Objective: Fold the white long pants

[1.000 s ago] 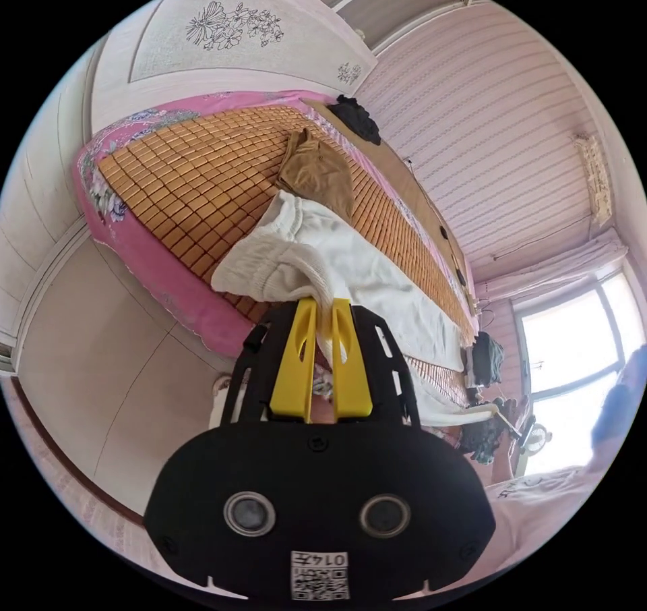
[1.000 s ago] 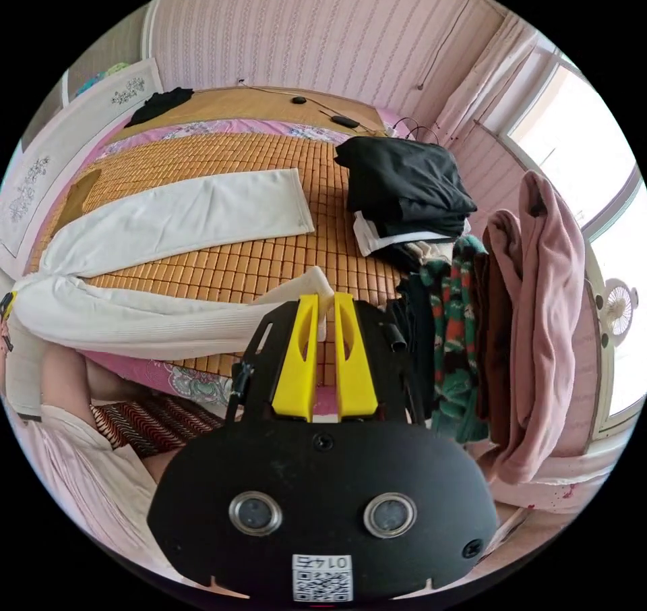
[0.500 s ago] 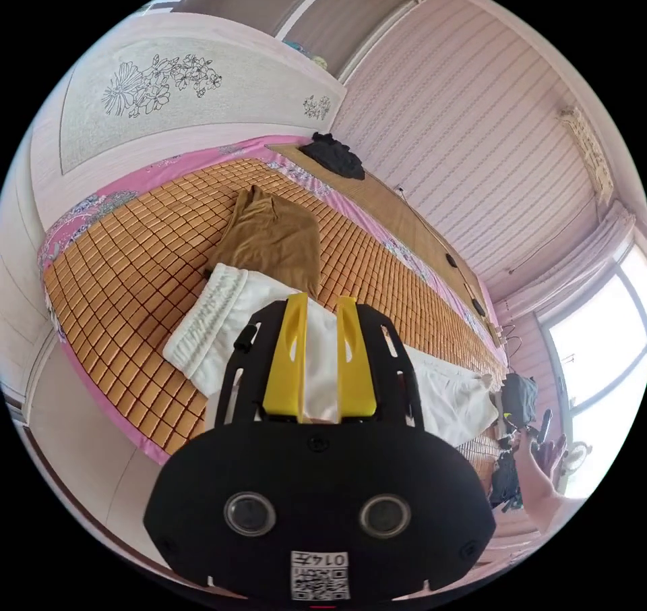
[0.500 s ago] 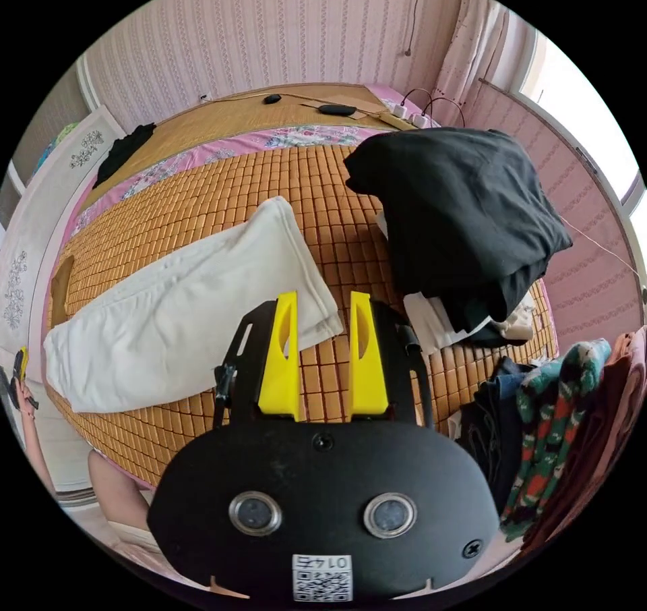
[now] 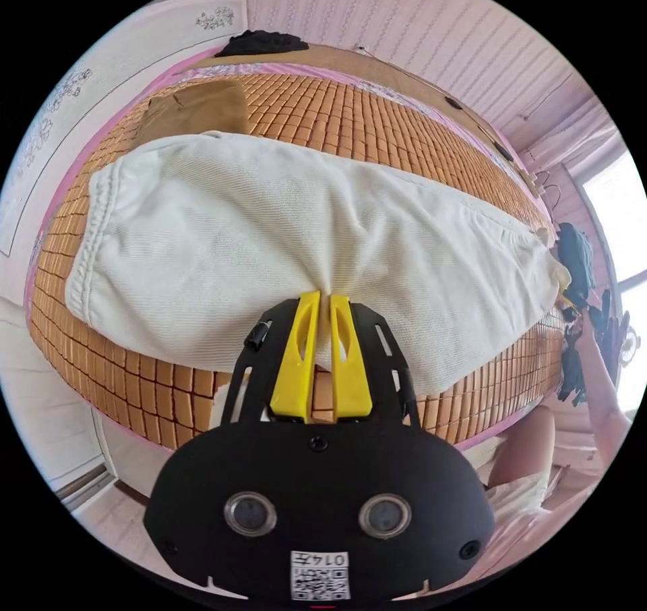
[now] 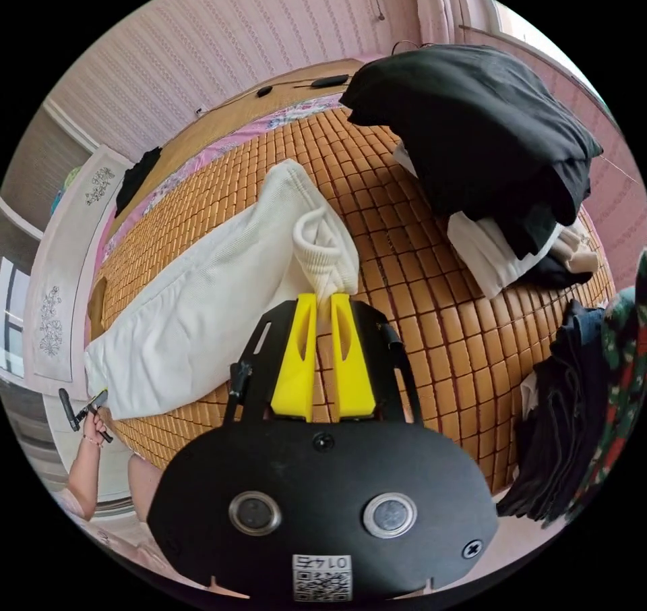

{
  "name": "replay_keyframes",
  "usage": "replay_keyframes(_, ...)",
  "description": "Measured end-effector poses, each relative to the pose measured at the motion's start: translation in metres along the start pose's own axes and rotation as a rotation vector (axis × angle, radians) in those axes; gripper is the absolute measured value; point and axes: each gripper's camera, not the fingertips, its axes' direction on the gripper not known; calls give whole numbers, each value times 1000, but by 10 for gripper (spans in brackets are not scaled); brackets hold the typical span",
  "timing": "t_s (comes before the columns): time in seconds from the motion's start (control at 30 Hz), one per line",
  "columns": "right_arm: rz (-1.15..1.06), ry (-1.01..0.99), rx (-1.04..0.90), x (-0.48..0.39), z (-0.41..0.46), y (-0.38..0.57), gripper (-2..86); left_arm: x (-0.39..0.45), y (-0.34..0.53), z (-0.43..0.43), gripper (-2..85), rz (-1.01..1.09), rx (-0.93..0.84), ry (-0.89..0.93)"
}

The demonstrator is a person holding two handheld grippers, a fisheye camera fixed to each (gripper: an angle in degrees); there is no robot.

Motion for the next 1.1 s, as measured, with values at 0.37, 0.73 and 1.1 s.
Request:
replay_keyframes(0.37, 134, 72, -83, 94, -82, 200, 60, 67, 83, 23, -1, 128, -150, 172)
replay_keyframes(0.73, 193, 273, 107, 108, -137, 239, 102, 295, 69, -2, 26, 814, 18, 95)
replay_keyframes(1.1, 271, 37, 30, 143, -87, 252, 59, 527, 51, 169, 79, 1140, -230, -94)
